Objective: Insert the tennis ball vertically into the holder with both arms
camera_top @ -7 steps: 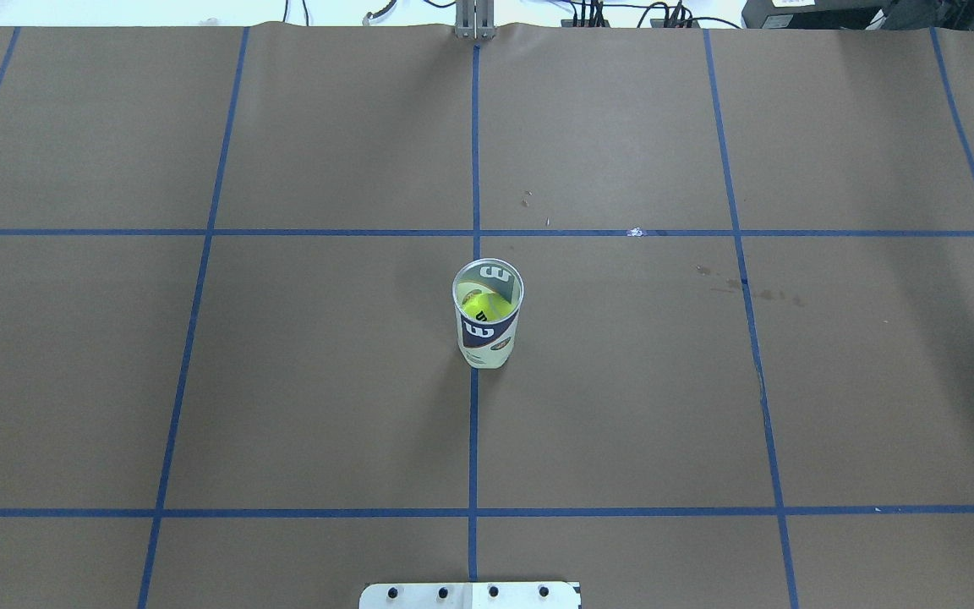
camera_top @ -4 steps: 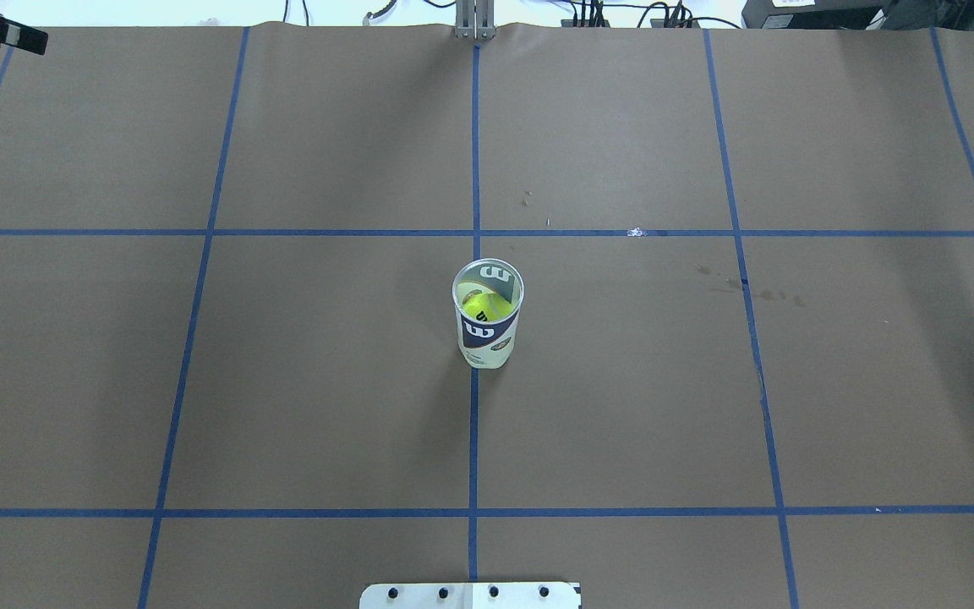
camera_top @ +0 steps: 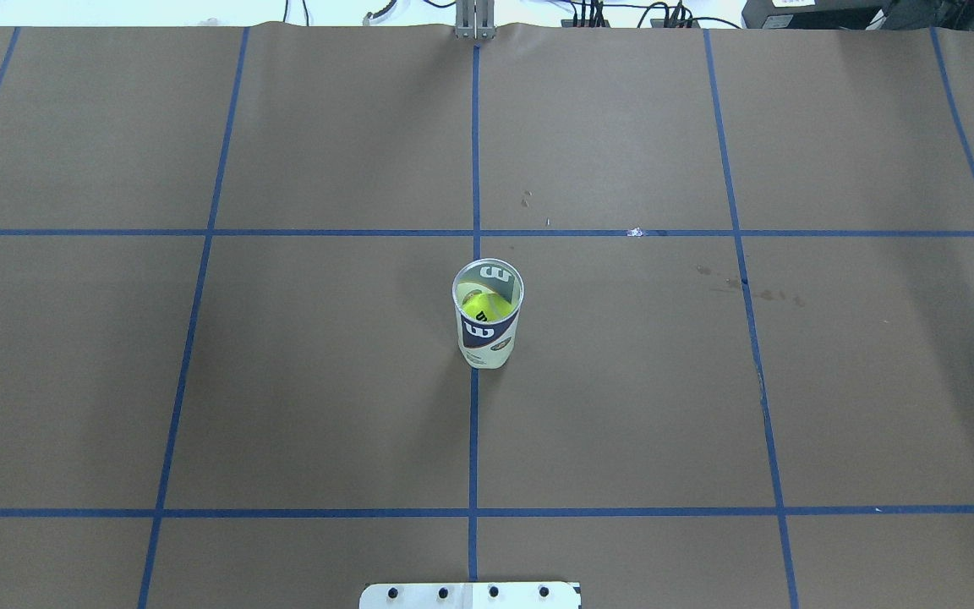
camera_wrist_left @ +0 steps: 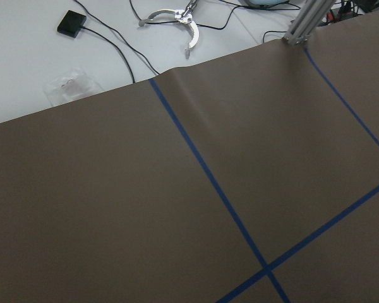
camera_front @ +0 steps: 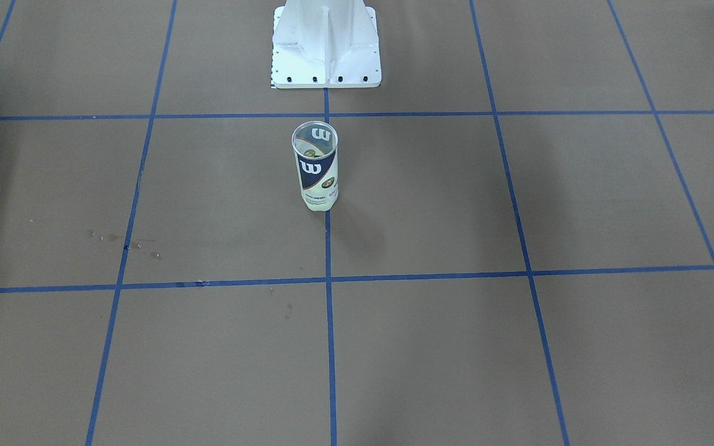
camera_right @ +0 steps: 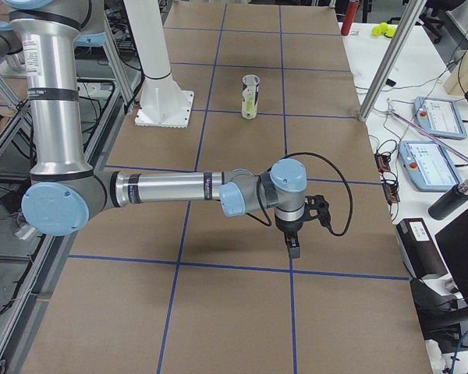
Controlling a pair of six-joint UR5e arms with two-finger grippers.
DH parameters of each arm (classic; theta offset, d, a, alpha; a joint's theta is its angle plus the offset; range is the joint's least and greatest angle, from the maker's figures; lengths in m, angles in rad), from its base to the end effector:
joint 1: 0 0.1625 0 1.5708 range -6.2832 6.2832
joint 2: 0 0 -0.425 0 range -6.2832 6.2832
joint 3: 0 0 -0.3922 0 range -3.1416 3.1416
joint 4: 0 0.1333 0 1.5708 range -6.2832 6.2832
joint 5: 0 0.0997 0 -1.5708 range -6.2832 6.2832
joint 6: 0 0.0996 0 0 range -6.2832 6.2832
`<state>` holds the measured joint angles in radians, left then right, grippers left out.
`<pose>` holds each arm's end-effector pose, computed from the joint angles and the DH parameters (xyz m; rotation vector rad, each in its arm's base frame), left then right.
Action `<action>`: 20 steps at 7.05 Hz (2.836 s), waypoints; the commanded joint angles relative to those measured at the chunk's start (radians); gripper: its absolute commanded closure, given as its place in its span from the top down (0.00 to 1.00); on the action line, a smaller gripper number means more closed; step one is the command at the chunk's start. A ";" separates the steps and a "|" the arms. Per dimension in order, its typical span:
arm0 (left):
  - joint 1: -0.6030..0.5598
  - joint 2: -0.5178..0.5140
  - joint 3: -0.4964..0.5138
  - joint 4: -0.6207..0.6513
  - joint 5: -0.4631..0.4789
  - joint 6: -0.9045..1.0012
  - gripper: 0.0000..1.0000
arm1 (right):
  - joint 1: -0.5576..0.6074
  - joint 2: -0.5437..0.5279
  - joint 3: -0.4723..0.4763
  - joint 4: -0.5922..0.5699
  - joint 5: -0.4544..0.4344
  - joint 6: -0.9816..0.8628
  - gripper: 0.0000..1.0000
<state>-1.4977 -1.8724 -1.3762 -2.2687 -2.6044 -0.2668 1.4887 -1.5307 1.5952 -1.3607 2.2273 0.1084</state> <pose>-0.0022 -0.6239 0.4899 0.5519 1.0787 0.2459 0.0292 -0.5300 0.6108 0.2014 -0.6744 -0.0649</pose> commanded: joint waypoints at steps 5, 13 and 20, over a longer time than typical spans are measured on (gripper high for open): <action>-0.024 0.061 0.095 0.038 0.178 0.006 1.00 | 0.054 -0.049 -0.049 -0.002 0.000 0.002 1.00; -0.012 0.065 0.098 0.438 0.144 0.187 1.00 | 0.054 -0.051 -0.116 0.000 -0.002 0.000 1.00; -0.156 0.160 -0.078 0.709 0.254 0.445 1.00 | 0.054 -0.025 -0.109 -0.014 0.029 0.002 1.00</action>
<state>-1.6489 -1.7395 -1.4384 -1.5651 -2.3522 0.1745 1.5432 -1.5695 1.4843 -1.3656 2.2378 0.1111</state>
